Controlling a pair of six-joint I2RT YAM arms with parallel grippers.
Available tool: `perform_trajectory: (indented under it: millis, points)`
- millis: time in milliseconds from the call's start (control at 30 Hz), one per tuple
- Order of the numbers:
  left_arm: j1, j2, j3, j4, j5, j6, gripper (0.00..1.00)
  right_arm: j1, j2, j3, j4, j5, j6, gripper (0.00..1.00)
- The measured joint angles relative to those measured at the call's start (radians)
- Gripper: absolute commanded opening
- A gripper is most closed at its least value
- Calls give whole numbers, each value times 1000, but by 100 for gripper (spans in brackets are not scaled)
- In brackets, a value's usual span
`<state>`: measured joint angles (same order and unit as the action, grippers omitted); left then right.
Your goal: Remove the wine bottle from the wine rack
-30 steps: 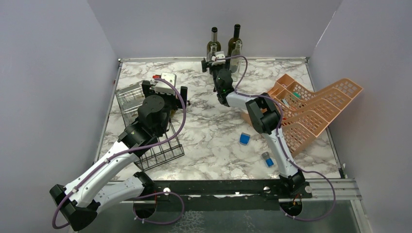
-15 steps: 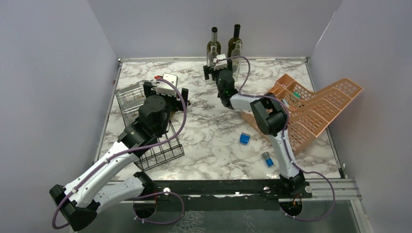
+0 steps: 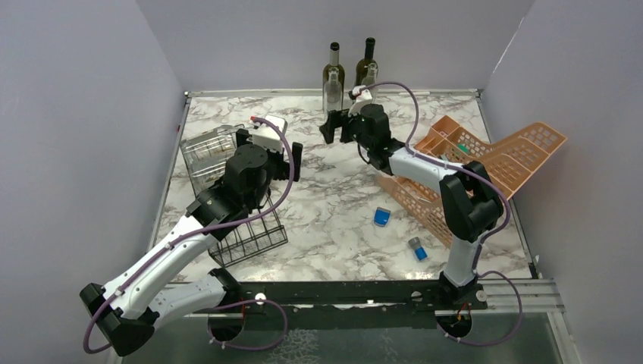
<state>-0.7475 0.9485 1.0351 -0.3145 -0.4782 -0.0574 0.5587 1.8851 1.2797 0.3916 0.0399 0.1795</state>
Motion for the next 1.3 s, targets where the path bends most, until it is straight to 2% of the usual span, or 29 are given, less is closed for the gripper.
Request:
perform_trajectory:
  millis: [200, 333, 500, 1000, 1300]
  points:
    - [0, -24, 0, -54, 50, -101, 99, 5, 13, -27, -80, -352, 307, 98]
    - [0, -57, 0, -80, 72, -165, 99, 23, 67, -43, -81, -486, 487, 98]
    - [0, -77, 0, -100, 97, -212, 99, 33, 131, -43, -70, -548, 637, 85]
    - [0, -146, -22, -142, 124, -227, 99, 56, 365, 0, 196, -629, 910, 85]
    - [0, -153, -40, -145, 124, -226, 99, 101, 475, 72, 354, -598, 1076, 78]
